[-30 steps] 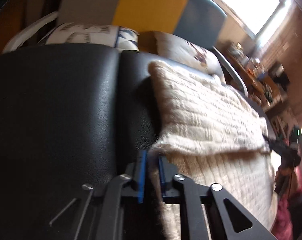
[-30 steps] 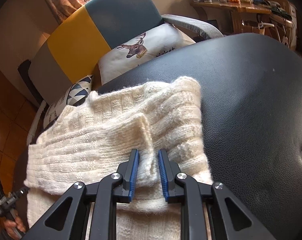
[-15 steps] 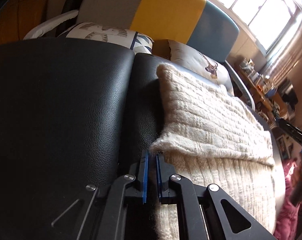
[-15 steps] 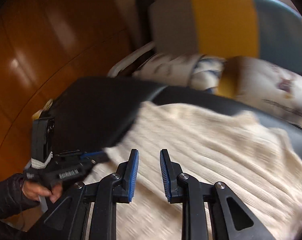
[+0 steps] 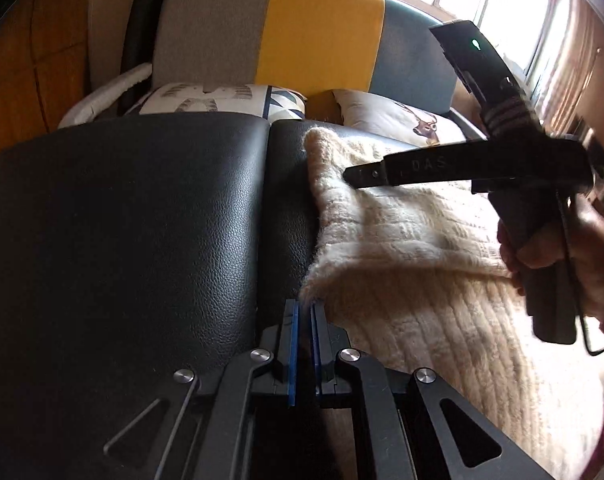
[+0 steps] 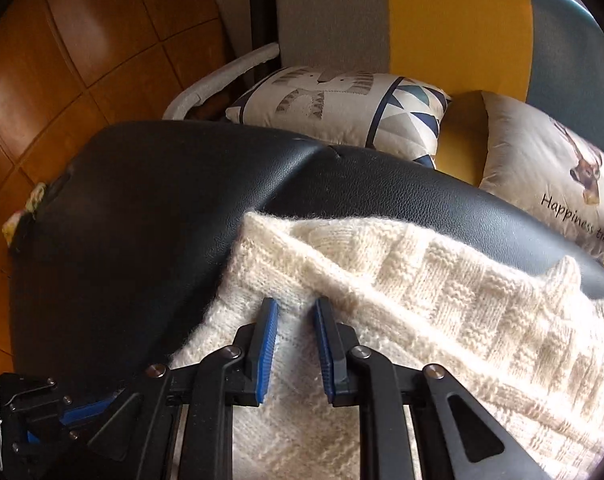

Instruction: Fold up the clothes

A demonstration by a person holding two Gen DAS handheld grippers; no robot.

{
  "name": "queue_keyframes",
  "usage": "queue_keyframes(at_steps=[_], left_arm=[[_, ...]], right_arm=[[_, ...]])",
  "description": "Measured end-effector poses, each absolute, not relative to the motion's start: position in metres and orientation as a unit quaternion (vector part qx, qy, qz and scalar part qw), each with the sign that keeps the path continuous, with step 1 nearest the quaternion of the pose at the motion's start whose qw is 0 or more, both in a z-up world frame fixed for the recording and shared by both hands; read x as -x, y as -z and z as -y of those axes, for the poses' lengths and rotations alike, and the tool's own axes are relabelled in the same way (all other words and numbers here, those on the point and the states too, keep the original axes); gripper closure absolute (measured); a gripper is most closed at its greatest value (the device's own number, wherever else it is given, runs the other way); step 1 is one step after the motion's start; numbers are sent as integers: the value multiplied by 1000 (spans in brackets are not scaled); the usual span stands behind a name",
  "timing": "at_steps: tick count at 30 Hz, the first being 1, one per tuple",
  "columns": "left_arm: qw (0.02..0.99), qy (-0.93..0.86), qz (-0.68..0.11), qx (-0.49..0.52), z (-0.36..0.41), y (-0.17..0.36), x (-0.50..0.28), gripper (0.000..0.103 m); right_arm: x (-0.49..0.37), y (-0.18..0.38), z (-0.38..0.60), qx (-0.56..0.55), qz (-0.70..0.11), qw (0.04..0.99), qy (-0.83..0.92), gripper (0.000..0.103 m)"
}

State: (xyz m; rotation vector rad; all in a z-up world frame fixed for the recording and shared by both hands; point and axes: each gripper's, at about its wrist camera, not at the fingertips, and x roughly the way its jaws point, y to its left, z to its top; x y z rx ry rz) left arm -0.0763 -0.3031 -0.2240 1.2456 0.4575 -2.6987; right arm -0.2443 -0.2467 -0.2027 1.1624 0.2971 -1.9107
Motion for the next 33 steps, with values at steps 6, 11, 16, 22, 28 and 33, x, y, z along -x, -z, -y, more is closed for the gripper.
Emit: queue_keyframes(at_steps=[6,11,16,22,28,33], left_arm=[[58,881,-207,-422,324,208,67,95],[64,875,-236,-417,327,197,43,85],[59,861,-282,-418,314,198,8,74],[55,846,-305,-434,289,207,-39,71],[55,838,-309,-447,280,215,-79,65],[39,834,-323,-445,281,222,-103,56]], right_arm=[[234,174,183,-455,-36,433,778,83],[219,172,68,-462,41,384,799,79],[182,187,-60,-490,105,300,811,79],[114,201,-184,-506,172,254,806,77],[72,227,-263,-529,261,243,770,75],[47,253,-281,-543,326,282,721,75]])
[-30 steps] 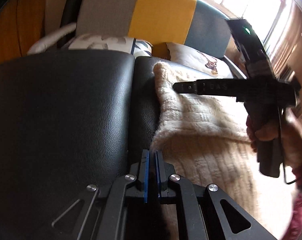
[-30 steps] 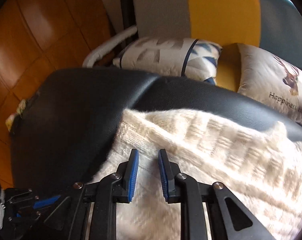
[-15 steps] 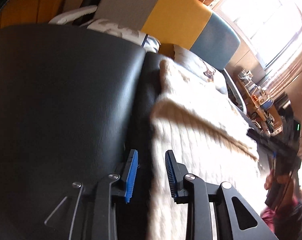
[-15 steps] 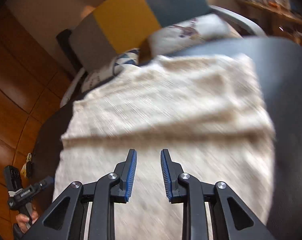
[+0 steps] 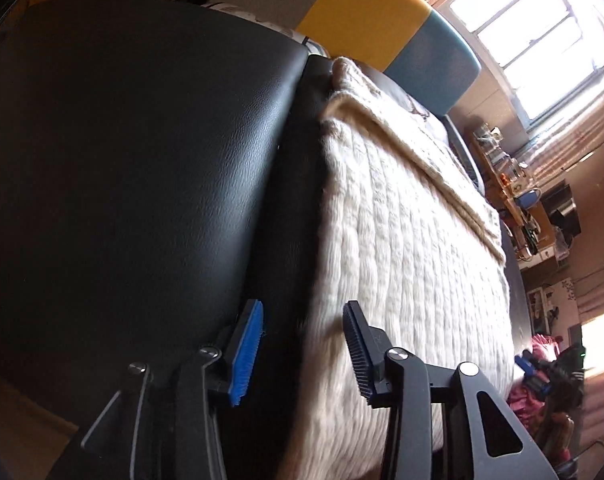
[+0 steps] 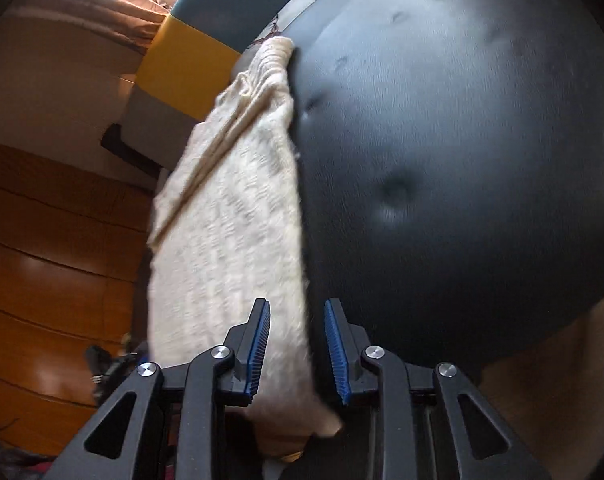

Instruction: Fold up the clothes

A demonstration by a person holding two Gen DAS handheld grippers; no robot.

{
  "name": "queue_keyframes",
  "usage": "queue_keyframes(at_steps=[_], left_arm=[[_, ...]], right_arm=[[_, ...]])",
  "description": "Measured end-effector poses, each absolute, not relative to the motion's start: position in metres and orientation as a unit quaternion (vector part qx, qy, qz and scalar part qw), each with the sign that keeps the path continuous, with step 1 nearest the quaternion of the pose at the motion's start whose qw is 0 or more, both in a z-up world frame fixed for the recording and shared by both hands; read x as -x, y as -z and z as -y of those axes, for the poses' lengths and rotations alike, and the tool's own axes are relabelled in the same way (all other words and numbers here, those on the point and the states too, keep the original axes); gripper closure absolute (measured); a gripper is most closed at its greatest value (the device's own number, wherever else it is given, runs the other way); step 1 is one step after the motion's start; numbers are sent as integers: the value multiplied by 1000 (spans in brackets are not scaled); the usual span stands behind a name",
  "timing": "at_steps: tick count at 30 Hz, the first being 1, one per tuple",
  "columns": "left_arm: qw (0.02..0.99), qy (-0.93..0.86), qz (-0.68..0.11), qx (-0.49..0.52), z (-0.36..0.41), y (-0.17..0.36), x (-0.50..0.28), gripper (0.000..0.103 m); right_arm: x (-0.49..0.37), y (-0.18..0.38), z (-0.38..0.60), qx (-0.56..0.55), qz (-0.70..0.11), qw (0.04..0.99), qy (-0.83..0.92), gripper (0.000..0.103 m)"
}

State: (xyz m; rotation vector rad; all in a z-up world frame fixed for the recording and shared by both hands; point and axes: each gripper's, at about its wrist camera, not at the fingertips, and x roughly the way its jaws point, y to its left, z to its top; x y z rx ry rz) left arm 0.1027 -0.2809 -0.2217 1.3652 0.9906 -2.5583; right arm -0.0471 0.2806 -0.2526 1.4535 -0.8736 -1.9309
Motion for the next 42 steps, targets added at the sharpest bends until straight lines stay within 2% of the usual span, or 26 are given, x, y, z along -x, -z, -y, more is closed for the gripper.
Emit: queue_keyframes(at_steps=[8,12,21,22,25,26,31,37,38,39,40,42], left_arm=[[-36,824,-377,-422,288,229,-122,39],[-46,823,-378,-420,288,230,-125,38],[-85,854,-281,-430,258,219,-119,36],[-92,854,-279,-429,256,218,-117,37],[-102,858,-268,-427,249,217,-110,37],[-102,859,-263,-426,246,217,-110,37],[-95,856,-279,-424,244,218,-104,37],[-69,854,-279,-434,236,218,-95,32],[-58,857,-265,-437,233,217,-94,38],[-42,863,-242,-442,229,216,-92,70],[-29,865,-228,-446,227,216,-91,91],[-26,861,-243,-446,231,220,-89,94]], right_arm=[[53,270,-245,-555,352,352,667,75],[59,275,-229,-558,360,364,654,75],[49,265,-212,-536,319,363,692,75],[48,266,-212,-535,318,363,693,77],[47,270,-211,-538,319,356,695,90],[47,271,-211,-537,321,354,695,92],[46,280,-212,-539,354,358,675,91],[39,280,-204,-527,347,368,683,89],[40,279,-202,-531,341,370,682,90],[39,278,-200,-534,334,369,684,90],[38,276,-197,-535,325,364,690,91],[34,268,-189,-533,294,359,708,92]])
